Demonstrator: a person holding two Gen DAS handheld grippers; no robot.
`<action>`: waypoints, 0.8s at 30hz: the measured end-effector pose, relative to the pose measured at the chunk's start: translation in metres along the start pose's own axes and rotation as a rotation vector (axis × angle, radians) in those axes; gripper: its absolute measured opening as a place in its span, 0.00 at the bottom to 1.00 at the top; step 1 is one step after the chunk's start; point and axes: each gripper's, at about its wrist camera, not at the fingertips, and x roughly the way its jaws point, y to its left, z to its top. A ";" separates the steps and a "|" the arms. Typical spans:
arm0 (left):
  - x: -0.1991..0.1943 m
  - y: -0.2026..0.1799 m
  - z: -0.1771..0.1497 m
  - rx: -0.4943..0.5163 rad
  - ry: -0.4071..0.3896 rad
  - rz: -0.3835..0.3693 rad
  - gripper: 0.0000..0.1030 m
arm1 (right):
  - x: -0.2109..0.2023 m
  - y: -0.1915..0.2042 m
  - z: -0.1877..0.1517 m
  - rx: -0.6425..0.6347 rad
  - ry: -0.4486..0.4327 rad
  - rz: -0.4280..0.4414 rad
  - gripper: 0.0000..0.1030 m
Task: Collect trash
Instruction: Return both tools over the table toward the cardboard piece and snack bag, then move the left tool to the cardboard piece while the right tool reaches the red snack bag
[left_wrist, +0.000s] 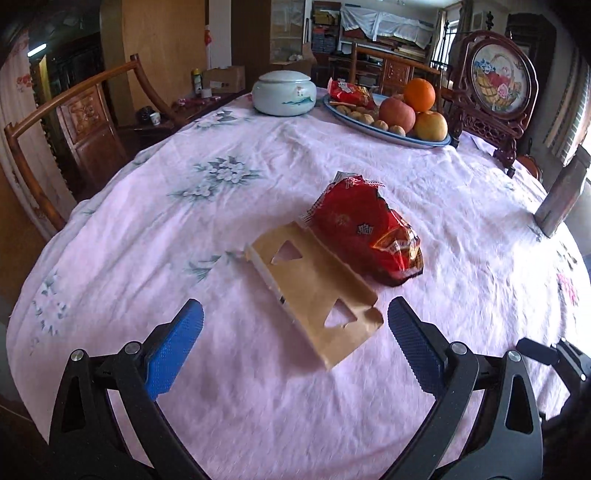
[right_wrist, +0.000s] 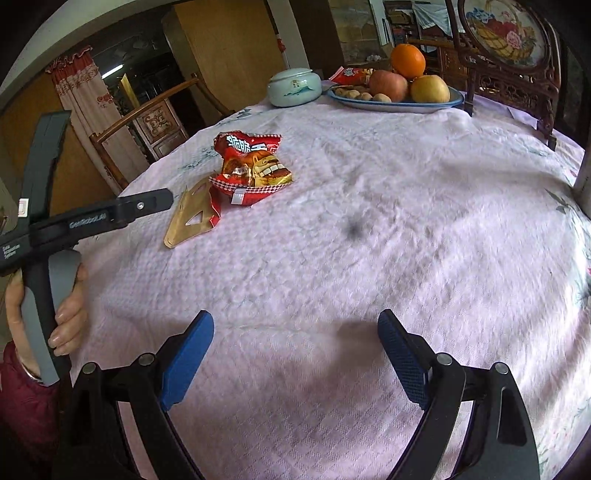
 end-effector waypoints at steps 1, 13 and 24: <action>0.006 -0.003 0.003 -0.001 0.005 -0.004 0.93 | 0.002 -0.001 0.000 0.007 0.007 0.003 0.86; 0.054 0.008 0.009 -0.053 0.093 0.018 0.93 | 0.003 0.001 -0.002 0.004 0.014 0.006 0.89; 0.049 0.039 0.002 -0.148 0.079 0.134 0.93 | 0.002 -0.002 -0.003 0.019 0.011 0.008 0.89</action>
